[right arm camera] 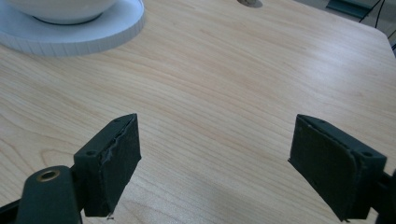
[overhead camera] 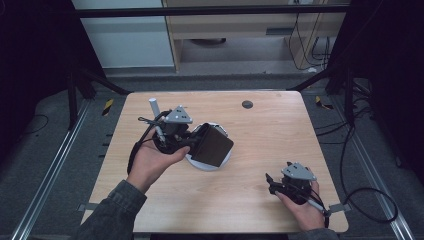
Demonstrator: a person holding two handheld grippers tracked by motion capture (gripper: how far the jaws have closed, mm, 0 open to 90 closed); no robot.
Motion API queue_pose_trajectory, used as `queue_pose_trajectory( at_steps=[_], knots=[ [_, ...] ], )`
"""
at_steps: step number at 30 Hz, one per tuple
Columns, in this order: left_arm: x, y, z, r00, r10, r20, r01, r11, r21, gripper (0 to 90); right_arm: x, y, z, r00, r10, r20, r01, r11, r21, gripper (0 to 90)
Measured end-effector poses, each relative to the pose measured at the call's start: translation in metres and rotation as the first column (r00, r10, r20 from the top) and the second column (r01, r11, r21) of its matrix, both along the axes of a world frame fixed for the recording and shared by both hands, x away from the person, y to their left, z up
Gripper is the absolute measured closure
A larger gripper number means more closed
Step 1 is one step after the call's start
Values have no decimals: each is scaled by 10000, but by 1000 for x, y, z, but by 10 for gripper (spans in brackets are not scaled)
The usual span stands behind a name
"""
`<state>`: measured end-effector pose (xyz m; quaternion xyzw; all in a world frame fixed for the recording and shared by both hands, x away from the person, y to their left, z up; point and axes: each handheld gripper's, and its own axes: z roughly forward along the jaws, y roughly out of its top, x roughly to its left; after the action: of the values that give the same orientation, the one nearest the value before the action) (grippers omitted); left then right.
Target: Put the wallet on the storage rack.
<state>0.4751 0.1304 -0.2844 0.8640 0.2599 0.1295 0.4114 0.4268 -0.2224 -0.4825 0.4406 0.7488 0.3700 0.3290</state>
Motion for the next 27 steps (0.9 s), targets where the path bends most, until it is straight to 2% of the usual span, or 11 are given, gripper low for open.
queue_pose_trajectory(
  at_steps=[6,8,12,21,27],
  knots=[
    [0,1,9,10000,25,79,-27,9998,215,805,5,-1,-5,9985,-178,-510,186,9997,154,123],
    [1,2,10,10000,32,60,-33,9996,287,805,6,-1,-7,9962,-136,-859,168,9992,364,103],
    [5,3,13,10000,61,30,-63,9987,504,805,9,-2,-11,9915,-196,-1287,248,9989,388,92],
    [13,3,15,9999,167,-15,-165,9959,891,805,11,-5,-12,9898,-321,-1385,384,9983,434,98],
    [16,5,20,9995,293,70,-298,9958,861,805,11,-5,-11,9906,-314,-1333,373,9984,418,100]
  ],
)
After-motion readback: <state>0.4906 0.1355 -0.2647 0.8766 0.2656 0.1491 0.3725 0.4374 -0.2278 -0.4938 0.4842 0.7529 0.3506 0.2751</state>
